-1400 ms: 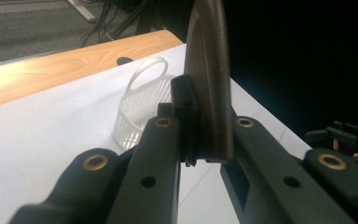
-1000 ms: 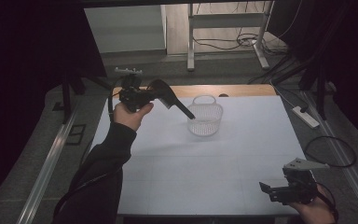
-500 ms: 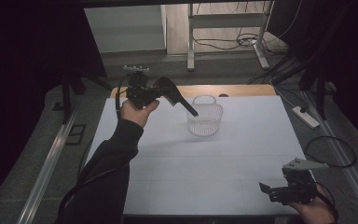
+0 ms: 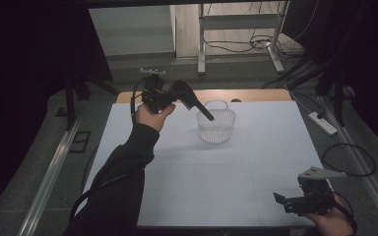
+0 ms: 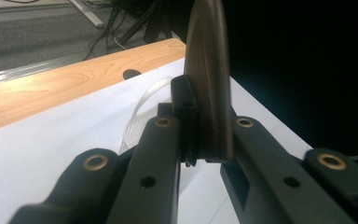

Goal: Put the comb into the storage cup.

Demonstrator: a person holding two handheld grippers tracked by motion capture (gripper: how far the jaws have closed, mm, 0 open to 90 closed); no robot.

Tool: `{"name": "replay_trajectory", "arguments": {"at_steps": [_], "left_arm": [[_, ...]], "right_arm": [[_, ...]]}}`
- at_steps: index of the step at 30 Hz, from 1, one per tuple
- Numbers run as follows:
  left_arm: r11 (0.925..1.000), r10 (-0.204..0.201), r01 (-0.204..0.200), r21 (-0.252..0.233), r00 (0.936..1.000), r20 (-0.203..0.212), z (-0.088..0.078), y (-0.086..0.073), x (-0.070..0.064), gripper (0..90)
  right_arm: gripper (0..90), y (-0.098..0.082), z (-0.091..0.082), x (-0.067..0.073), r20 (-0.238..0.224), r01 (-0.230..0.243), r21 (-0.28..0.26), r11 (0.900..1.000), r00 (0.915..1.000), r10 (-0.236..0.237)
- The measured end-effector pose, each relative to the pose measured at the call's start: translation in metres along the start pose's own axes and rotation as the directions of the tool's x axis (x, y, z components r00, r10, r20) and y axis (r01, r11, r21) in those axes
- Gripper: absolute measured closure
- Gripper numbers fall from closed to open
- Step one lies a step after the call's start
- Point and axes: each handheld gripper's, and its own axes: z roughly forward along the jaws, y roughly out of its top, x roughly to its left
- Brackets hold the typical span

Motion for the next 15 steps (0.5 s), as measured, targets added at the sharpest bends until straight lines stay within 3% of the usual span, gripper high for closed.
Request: {"name": "replay_trajectory", "arguments": {"at_steps": [15], "left_arm": [[0.9987,-0.049,0.049,-0.011,0.9988,0.001,0.034,-0.004,0.005,86.6]], "right_arm": [[1.5,0.0,0.0,0.0,-0.005,0.004,-0.003,1.0,1.0,-0.004]]}}
